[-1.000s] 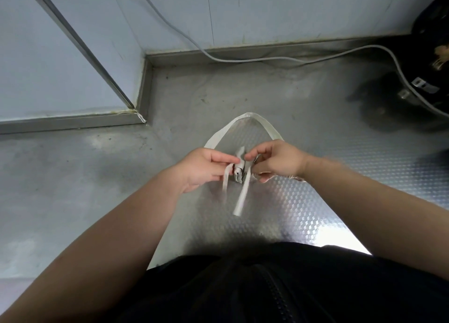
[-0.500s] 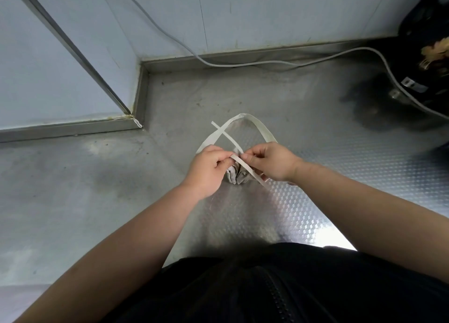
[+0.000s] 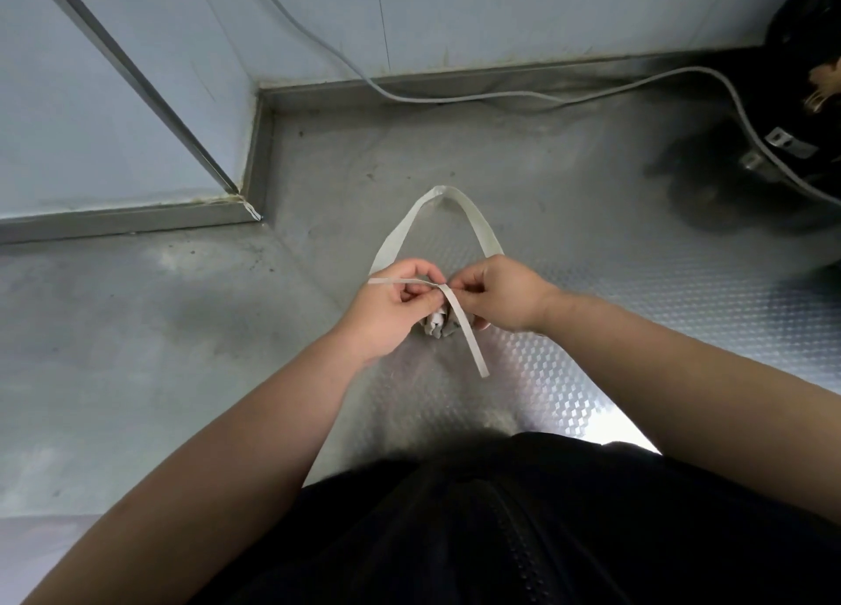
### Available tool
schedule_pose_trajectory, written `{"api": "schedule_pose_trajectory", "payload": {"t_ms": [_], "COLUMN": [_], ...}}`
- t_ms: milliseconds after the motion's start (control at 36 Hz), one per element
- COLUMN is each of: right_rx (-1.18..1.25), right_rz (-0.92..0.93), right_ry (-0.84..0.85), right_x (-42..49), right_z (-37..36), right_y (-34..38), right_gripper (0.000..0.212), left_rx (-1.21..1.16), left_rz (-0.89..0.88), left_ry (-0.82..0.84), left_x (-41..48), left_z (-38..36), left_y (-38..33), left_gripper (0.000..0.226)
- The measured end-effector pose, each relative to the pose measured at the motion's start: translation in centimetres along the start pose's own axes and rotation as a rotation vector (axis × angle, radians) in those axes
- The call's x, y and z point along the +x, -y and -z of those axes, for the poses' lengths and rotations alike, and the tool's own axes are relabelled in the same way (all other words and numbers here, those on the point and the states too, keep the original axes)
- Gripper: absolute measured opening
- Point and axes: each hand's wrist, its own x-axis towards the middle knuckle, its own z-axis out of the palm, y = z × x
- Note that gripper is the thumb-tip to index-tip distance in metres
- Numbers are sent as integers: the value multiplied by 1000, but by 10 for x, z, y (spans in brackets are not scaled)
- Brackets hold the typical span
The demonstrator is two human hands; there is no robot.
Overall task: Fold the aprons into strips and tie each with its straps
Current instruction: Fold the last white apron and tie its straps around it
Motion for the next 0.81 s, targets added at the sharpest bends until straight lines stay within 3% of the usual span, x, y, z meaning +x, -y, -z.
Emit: {"api": "schedule_pose_trajectory", "payload": {"t_ms": [250,417,528,611,722,806], "right_rx": [176,168,-97,-68,-222,-351], "right_rz": [-9,-61,-36,5,191,305], "right_ry": [-23,-167,-297,-304,-311,-304], "right_x": [-7,-3,0,-3,-11,-13], "right_z": [-2,-4,-9,-12,-11,-12], "right_y": [2,3,3,3,-3,-6], "right_gripper": [27,34,27,22,6,28], "left_rx": [33,194,241,230,203,158], "left_rz": [10,-68,-82,-82,-72,-45], "left_ry": [-123,-96,-138,-193,-184,-150], "left_x": [3,2,-2,-3,-1,2], "left_z": [-3,-2,-5,-5,-3,-1], "left_y": [3,2,3,3,2,-1], "left_gripper": [26,27,28,28,23,23]}}
